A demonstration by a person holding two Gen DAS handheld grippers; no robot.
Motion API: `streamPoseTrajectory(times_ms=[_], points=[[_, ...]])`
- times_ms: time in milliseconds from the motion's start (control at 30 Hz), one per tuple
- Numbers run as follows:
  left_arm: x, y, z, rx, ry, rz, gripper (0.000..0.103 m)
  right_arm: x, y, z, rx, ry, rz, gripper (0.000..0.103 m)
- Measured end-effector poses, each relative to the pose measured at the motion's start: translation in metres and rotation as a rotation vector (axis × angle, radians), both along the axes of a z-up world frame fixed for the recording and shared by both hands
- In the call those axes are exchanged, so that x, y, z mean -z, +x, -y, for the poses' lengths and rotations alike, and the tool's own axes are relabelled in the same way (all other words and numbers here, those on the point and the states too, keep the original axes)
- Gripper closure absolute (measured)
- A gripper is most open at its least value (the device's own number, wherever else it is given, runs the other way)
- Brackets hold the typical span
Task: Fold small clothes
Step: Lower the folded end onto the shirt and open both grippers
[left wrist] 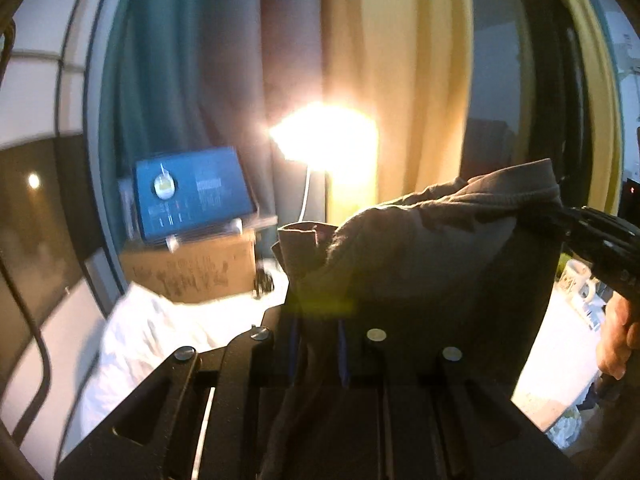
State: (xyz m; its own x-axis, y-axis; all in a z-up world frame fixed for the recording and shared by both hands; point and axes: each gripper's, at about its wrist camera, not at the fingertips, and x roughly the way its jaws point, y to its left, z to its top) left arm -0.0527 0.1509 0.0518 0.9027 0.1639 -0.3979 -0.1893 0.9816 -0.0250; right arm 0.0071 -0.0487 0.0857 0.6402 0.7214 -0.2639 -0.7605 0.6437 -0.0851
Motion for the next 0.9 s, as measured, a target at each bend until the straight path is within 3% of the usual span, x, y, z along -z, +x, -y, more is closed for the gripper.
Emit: streamPoseTrajectory(times_ms=[133, 433, 500, 900], points=[[0.025, 0.028, -0.019, -0.005, -0.041, -0.058, 0.090, 0.024, 0.028, -0.019, 0.011, -0.046, -0.071, 0.096], [0.053, 0.082, -0.045, -0.002, -0.065, -0.140, 0.090, 0.067, 0.095, -0.053, 0.053, -0.108, -0.168, 0.096], [0.062, 0.093, -0.051, 0.003, -0.074, -0.160, 0.093, 0.075, 0.109, -0.058, 0.058, -0.122, -0.185, 0.096], [0.113, 0.138, -0.082, -0.005, -0.119, -0.274, 0.094, 0.136, 0.178, -0.087, 0.072, -0.212, -0.313, 0.096]])
